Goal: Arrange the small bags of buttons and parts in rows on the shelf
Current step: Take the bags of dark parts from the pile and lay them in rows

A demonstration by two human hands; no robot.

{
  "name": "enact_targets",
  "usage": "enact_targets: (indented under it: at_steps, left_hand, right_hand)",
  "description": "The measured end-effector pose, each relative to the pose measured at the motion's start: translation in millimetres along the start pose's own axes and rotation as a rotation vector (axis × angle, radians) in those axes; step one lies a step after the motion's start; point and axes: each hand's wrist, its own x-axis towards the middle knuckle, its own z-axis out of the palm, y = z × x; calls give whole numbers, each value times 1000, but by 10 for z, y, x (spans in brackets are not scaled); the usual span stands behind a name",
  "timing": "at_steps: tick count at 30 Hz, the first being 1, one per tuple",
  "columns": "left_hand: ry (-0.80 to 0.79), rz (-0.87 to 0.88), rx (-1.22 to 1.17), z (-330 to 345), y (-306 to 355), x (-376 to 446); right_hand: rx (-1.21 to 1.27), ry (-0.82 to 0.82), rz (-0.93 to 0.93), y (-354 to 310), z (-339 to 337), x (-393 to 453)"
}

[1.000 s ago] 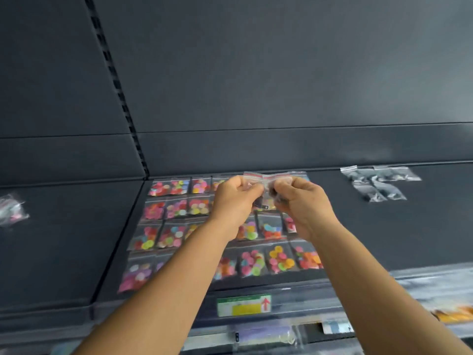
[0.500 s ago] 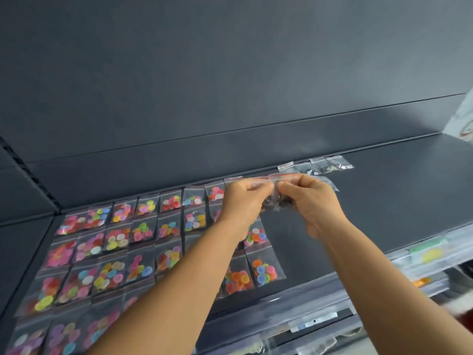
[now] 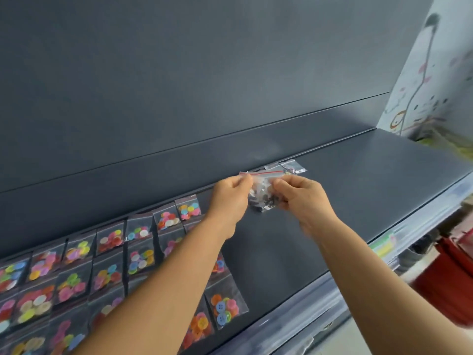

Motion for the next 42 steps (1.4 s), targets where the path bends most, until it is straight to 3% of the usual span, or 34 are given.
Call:
enact_targets:
  at_steps: [13, 25, 29, 32, 37, 42]
  left_hand:
    - [170, 44, 88, 1001, -107, 481]
    - [341, 119, 796, 1628, -218, 713]
    - [315, 232, 990, 1563, -292, 669]
    - [148, 351, 1042, 1607, -338, 613]
    - [53, 288, 1213, 1700, -437, 565]
    - [106, 282, 1253, 1748, -450, 548]
  right_hand:
    - [-239, 2, -35, 148, -965, 947]
    - [-707, -178, -149, 364, -1329, 1491]
    - [-816, -194, -365, 382, -1358, 1479]
    - [-853, -244, -483, 384, -1383, 1455]
    - [-953, -426, -479, 482, -1398, 1428]
    - [-932, -409, -478, 483, -1378, 1444]
